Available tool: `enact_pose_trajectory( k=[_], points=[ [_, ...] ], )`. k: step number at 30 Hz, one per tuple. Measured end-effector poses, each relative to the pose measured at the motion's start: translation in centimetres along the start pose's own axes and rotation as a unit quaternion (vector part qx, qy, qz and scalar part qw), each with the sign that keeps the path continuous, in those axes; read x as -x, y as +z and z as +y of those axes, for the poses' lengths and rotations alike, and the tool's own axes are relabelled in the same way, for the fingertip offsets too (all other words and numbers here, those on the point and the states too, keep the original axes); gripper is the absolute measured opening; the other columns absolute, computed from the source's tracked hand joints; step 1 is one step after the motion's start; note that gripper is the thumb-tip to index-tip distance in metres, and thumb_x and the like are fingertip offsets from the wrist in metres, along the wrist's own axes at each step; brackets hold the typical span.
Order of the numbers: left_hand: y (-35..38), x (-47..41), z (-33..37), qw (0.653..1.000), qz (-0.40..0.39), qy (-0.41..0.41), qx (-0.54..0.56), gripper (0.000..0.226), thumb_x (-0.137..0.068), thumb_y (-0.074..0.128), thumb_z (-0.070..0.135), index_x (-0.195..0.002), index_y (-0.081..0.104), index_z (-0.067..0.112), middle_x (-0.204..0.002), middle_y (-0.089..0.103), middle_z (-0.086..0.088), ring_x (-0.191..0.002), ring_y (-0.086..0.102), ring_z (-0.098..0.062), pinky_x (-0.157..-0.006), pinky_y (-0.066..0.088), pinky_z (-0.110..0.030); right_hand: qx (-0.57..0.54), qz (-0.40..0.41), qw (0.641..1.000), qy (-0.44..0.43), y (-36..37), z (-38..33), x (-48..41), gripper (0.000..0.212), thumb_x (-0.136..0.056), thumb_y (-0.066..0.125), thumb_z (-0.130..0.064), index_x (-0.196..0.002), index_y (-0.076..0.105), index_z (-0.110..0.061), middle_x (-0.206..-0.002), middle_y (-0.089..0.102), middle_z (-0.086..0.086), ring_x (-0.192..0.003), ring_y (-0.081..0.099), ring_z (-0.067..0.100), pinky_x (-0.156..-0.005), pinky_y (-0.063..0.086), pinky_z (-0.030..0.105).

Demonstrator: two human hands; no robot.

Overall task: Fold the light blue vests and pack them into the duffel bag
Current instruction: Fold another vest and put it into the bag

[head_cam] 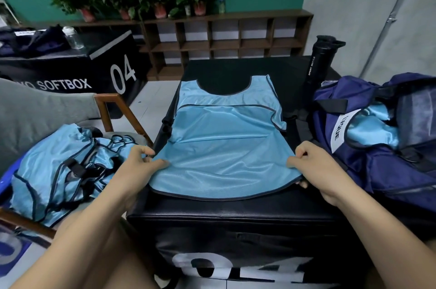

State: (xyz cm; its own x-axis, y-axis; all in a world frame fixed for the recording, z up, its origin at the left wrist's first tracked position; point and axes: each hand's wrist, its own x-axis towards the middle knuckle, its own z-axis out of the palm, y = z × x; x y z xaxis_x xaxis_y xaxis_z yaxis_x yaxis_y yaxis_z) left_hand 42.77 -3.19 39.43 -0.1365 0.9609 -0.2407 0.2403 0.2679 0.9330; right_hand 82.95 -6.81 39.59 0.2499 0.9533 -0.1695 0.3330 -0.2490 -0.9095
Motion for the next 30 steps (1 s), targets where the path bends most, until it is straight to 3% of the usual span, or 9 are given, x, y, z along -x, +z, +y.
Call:
enact_pose_trajectory(
  k=[3,6,10,13,16,20,23,27,30],
  points=[
    [-1.4,0.7,-0.6,0.999,-0.006,0.024,-0.043,0.048,-0.087,0.089,0.023,-0.118,0.053,0.031,-0.082,0.066,-0.012,-0.072,0.068,-0.029,-0.079,0.056,-0.052,-0.010,0.004,1.000,0.005,-0.5,0.6,0.5,0.029,-0.086,0.072,-0.005,-0.100,0.048,-0.013,-0.069,0.051,0.008,-0.056,0.042,0.022,-0.045,0.031,0.029],
    [-2.4,1.4,-1.1,0.989,-0.013,0.056,-0.135,0.045,-0.086,0.089,0.029,-0.111,0.054,0.043,-0.071,0.061,-0.002,-0.064,0.057,-0.022,-0.070,0.045,-0.041,0.054,0.013,0.998,-0.029,-0.9,1.0,1.5,0.040,-0.083,0.077,-0.005,-0.104,0.051,-0.025,-0.061,0.047,0.001,-0.052,0.039,0.019,-0.050,0.032,0.030],
    [-2.3,2.4,-1.1,0.961,-0.012,0.091,-0.260,0.037,-0.082,0.090,0.034,-0.105,0.060,0.036,-0.066,0.059,0.004,-0.056,0.053,-0.014,-0.054,0.043,-0.029,0.193,0.045,0.975,-0.097,-1.3,1.0,3.4,0.045,-0.079,0.076,-0.004,-0.104,0.052,-0.033,-0.060,0.062,-0.004,-0.054,0.056,0.010,-0.058,0.043,0.032],
    [-2.2,2.7,-0.5,0.913,-0.015,0.099,-0.394,0.030,-0.082,0.088,0.045,-0.093,0.064,0.033,-0.066,0.064,0.009,-0.057,0.059,-0.007,-0.054,0.044,-0.025,0.218,0.018,0.971,-0.093,-1.3,1.7,3.9,0.035,-0.080,0.073,-0.007,-0.093,0.058,-0.035,-0.065,0.066,-0.005,-0.060,0.060,0.009,-0.061,0.047,0.030],
    [-1.6,2.4,1.0,0.880,-0.002,0.120,-0.460,0.032,-0.084,0.081,0.058,-0.084,0.064,0.031,-0.065,0.067,0.005,-0.058,0.065,-0.011,-0.054,0.047,-0.028,0.196,0.033,0.975,-0.099,-1.2,2.3,3.8,0.013,-0.090,0.072,-0.023,-0.088,0.062,-0.031,-0.067,0.065,-0.001,-0.062,0.059,0.012,-0.065,0.049,0.030],
    [1.6,1.4,3.1,0.867,0.006,0.231,-0.442,0.024,-0.091,0.076,0.051,-0.085,0.062,0.032,-0.060,0.063,0.006,-0.057,0.058,-0.006,-0.054,0.040,-0.030,0.281,0.100,0.943,-0.151,-1.7,3.0,3.0,0.007,-0.106,0.051,-0.031,-0.100,0.055,-0.031,-0.070,0.064,-0.001,-0.070,0.062,0.027,-0.070,0.055,0.045],
    [5.9,1.5,3.6,0.856,-0.053,0.336,-0.390,0.015,-0.091,0.078,0.040,-0.093,0.064,0.033,-0.072,0.060,0.011,-0.071,0.058,-0.003,-0.064,0.041,-0.029,0.378,0.079,0.910,-0.149,-2.0,3.2,2.5,0.017,-0.102,0.055,-0.029,-0.119,0.054,-0.032,-0.080,0.065,-0.006,-0.082,0.064,0.026,-0.073,0.056,0.044],
    [13.5,4.0,3.1,0.816,-0.162,0.431,-0.349,0.015,-0.093,0.071,0.045,-0.103,0.064,0.036,-0.093,0.055,0.016,-0.080,0.057,-0.004,-0.075,0.052,-0.034,0.362,0.037,0.920,-0.148,-2.0,3.2,2.9,0.021,-0.096,0.062,-0.032,-0.115,0.054,-0.040,-0.079,0.061,-0.010,-0.077,0.061,0.010,-0.071,0.055,0.039],
    [19.2,6.0,2.6,0.784,-0.176,0.471,-0.364,0.027,-0.094,0.066,0.056,-0.113,0.063,0.037,-0.104,0.054,0.014,-0.096,0.059,-0.010,-0.080,0.053,-0.037,0.346,0.043,0.924,-0.157,-2.1,3.6,3.1,0.015,-0.095,0.064,-0.032,-0.108,0.059,-0.038,-0.079,0.061,-0.010,-0.074,0.060,0.008,-0.069,0.054,0.039]
  ],
)
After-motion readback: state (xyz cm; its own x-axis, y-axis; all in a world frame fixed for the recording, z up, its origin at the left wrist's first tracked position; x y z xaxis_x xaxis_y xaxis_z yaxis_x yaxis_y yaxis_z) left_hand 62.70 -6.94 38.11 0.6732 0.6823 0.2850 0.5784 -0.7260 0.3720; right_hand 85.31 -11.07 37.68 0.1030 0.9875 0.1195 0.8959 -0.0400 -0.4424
